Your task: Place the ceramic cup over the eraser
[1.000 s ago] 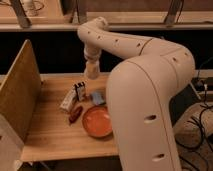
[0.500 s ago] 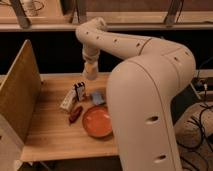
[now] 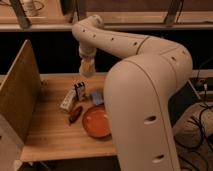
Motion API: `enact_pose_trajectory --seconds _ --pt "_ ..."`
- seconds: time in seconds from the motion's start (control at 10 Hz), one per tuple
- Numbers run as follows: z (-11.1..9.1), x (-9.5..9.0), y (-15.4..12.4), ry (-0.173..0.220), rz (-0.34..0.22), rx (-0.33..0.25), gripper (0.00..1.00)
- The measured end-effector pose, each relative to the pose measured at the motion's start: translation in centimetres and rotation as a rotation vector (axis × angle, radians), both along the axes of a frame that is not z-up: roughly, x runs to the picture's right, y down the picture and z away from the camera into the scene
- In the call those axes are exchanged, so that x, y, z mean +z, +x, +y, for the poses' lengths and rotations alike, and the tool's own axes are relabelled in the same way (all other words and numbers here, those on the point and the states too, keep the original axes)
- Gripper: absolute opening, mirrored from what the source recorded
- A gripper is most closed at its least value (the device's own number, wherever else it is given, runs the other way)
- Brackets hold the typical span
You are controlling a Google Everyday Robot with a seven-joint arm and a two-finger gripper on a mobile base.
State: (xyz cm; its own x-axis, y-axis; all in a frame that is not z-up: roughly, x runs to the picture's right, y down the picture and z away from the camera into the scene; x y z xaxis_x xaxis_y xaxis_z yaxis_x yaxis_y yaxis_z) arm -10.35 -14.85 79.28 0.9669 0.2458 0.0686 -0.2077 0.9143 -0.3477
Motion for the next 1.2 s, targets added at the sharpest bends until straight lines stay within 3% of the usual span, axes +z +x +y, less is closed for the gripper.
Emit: enact_pose_trajectory --seconds 0.2,0.8,1.2 --pt "-0.4 -0.5 -0.8 0.015 -0.015 -0.028 0.0" --pt "3.3 -4.6 -3.9 -0.117 -0.099 -0.118 0.0" --pt "3.9 -3.9 -3.0 -0.159 -0.07 -0.124 0.0"
